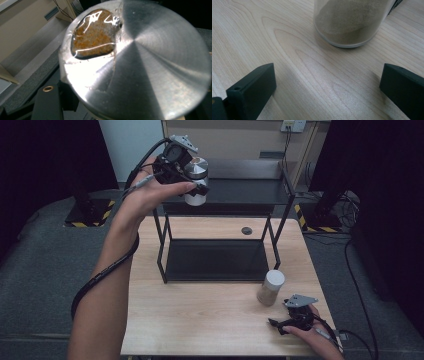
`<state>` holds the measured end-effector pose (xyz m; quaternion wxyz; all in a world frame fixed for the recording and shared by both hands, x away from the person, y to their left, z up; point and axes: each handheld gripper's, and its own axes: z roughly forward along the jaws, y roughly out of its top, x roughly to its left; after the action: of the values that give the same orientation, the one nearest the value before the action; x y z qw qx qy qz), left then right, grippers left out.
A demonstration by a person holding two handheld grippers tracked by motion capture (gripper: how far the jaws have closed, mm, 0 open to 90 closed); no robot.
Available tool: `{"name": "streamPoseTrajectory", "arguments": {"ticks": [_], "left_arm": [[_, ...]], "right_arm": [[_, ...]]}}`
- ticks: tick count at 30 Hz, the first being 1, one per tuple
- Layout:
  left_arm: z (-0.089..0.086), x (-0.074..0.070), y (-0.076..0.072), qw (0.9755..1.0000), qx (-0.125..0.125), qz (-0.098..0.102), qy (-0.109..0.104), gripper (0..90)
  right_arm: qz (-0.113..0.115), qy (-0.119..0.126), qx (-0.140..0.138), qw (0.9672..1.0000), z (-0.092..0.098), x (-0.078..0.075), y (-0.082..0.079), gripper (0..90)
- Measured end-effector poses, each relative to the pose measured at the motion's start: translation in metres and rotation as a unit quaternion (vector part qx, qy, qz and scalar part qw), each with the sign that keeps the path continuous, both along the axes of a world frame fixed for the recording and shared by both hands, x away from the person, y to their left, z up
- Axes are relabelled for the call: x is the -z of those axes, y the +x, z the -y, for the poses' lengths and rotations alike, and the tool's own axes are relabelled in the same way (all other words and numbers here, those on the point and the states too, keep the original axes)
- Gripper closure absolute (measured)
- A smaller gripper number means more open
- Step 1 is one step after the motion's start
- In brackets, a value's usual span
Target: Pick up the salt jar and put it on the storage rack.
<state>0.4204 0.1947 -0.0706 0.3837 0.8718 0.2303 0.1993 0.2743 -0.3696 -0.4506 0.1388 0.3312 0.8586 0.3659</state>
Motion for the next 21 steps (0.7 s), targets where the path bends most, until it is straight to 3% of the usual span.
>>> {"name": "streamPoseTrajectory", "arguments": {"ticks": [6,21], "left_arm": [[0.002,0.003,0.013,1.0000,-0.007,0.002,-0.002,29.8],[0.008,0.024,0.054,0.9997,-0.017,-0.020,-0.001,29.8]], "right_arm": [[0.000,0.000,0.000,1.0000,0.000,0.000,0.000,1.5],[0.000,0.000,0.001,1.0000,0.001,0.000,-0.001,1.7]]}}
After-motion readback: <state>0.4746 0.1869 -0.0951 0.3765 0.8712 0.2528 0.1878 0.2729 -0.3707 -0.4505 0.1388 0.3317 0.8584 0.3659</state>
